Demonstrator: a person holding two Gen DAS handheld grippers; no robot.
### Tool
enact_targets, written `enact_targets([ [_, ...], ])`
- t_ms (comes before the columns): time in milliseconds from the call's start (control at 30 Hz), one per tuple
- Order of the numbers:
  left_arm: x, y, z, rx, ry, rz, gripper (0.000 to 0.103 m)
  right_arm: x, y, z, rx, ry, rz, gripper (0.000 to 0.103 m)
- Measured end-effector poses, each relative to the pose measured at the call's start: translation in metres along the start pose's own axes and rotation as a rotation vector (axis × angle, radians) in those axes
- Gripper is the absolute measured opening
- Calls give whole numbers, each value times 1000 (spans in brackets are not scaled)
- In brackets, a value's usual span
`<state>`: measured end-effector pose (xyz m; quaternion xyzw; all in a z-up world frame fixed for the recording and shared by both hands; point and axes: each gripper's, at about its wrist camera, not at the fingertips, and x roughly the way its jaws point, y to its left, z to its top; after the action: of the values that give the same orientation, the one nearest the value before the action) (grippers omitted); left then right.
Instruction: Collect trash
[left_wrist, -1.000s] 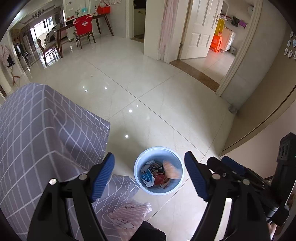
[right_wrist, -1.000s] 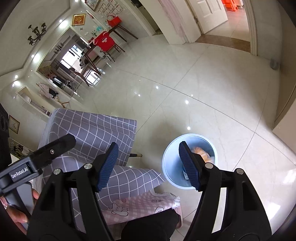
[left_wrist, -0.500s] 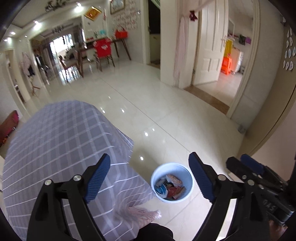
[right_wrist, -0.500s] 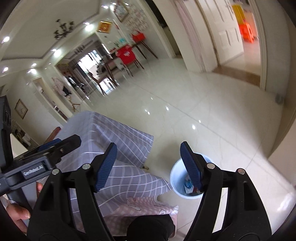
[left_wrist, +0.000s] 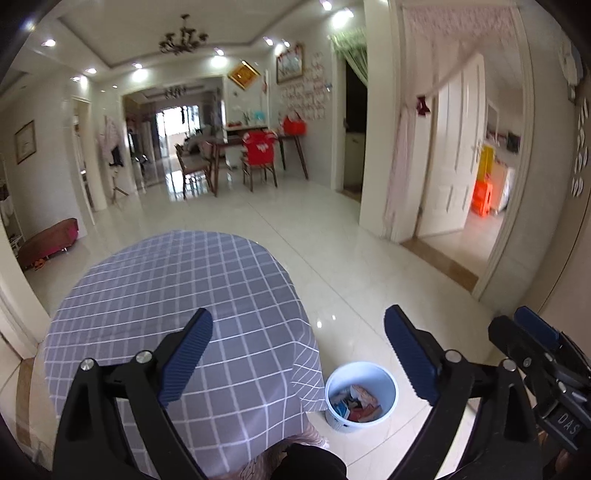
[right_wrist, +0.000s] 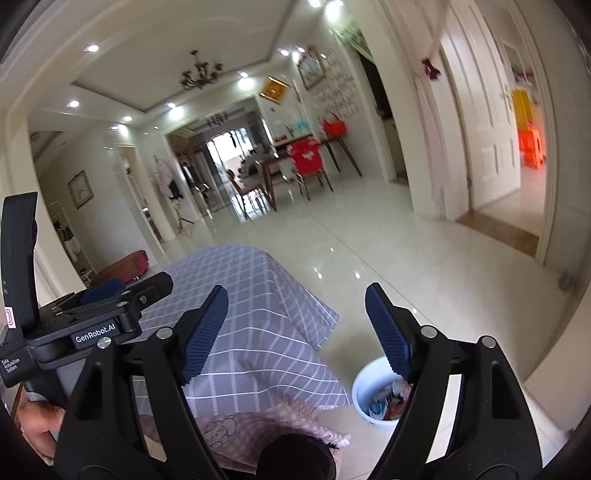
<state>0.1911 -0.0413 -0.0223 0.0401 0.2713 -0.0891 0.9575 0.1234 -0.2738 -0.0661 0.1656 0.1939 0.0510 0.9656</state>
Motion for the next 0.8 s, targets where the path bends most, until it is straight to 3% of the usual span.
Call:
enact_targets([
  [333,-87,6,-20,-13,-147,56,96,-68,34,-16,-93,-105,11,80],
  [800,-141,-16,-42,32,-260,68,97,-125,42,-34,-127,-197,-12,83],
])
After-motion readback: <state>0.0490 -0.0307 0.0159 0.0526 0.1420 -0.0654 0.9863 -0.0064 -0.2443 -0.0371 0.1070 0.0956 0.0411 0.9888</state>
